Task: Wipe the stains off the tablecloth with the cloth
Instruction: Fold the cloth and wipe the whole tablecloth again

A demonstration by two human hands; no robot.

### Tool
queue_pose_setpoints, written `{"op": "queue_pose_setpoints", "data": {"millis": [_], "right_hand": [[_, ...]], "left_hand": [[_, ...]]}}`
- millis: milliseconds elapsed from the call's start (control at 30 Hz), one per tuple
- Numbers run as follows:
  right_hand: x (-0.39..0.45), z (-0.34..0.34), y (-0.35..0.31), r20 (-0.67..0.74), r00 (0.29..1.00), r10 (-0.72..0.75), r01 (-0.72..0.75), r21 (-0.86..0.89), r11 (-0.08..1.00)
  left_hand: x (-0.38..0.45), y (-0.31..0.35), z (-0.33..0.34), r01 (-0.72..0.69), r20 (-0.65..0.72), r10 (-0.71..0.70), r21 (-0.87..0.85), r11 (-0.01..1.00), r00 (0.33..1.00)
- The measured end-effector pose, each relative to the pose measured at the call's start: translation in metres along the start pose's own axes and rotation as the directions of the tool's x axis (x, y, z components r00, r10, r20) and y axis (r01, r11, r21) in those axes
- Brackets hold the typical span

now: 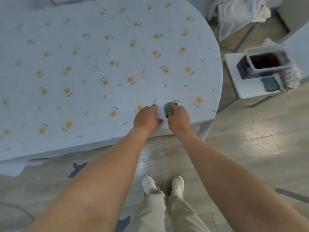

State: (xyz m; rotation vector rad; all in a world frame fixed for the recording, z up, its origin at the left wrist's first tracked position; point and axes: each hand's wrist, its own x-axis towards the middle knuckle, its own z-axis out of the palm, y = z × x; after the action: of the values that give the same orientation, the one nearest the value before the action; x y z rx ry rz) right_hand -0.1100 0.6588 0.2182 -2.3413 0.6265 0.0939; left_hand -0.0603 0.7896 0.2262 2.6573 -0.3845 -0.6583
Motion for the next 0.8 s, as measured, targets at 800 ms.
{"op": "queue_pose_setpoints", "data": {"millis": [800], "right_hand": [[0.336, -0.004, -0.242, 0.394, 0.918, -0.046, -0.326, 0.815, 0.479]], "left_hand": [[0.276, -0.048, -0.262, -0.037, -0.201, -0.136, -0.676, 0.736, 0.97]]}}
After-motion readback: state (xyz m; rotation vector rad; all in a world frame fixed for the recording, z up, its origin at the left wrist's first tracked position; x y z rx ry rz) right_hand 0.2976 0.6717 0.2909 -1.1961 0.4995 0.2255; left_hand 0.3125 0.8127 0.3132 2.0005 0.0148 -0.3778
